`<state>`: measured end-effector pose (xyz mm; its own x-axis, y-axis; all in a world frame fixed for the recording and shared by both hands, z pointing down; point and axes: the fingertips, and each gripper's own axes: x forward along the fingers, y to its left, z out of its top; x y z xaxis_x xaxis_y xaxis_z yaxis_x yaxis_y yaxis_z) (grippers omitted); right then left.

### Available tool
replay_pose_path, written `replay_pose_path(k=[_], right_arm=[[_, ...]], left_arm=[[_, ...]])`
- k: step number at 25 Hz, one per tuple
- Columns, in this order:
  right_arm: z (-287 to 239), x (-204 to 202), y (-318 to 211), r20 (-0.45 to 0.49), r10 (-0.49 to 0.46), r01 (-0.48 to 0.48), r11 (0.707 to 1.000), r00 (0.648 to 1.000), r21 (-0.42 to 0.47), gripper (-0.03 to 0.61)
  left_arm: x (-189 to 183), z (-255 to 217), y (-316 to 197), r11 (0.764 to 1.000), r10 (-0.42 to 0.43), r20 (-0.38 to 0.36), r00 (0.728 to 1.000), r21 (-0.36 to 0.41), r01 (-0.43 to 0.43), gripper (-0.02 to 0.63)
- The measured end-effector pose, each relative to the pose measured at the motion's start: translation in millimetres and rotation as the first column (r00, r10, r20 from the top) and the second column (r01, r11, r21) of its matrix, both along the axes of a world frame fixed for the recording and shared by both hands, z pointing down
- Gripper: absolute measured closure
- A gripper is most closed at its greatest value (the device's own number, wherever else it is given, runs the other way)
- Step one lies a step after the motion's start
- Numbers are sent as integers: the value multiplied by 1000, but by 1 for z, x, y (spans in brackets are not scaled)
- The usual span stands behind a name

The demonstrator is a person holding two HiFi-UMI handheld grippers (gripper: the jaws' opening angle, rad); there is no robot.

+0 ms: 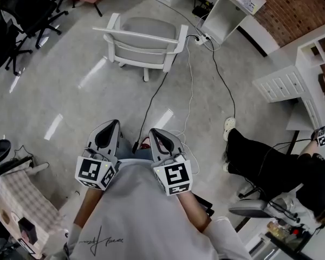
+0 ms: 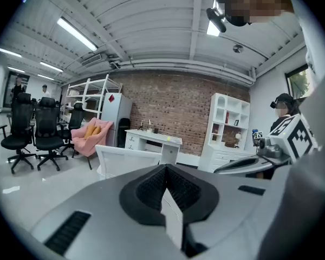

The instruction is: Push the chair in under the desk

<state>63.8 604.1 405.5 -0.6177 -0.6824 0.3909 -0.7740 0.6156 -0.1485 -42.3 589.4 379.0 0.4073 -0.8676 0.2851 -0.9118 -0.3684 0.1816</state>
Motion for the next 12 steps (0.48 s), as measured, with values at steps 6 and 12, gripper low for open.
replay_pose_path(k=[6, 12], right_arm=[[4, -1, -7, 74, 31, -27, 998, 997, -49, 554], [10, -6, -24, 60, 34, -30, 997, 998, -65, 554]], left_arm=[[-9, -3, -2, 1000, -14, -8, 1000, -4, 14, 611], [-24, 5, -13, 999, -47, -22, 999, -27, 46, 611]])
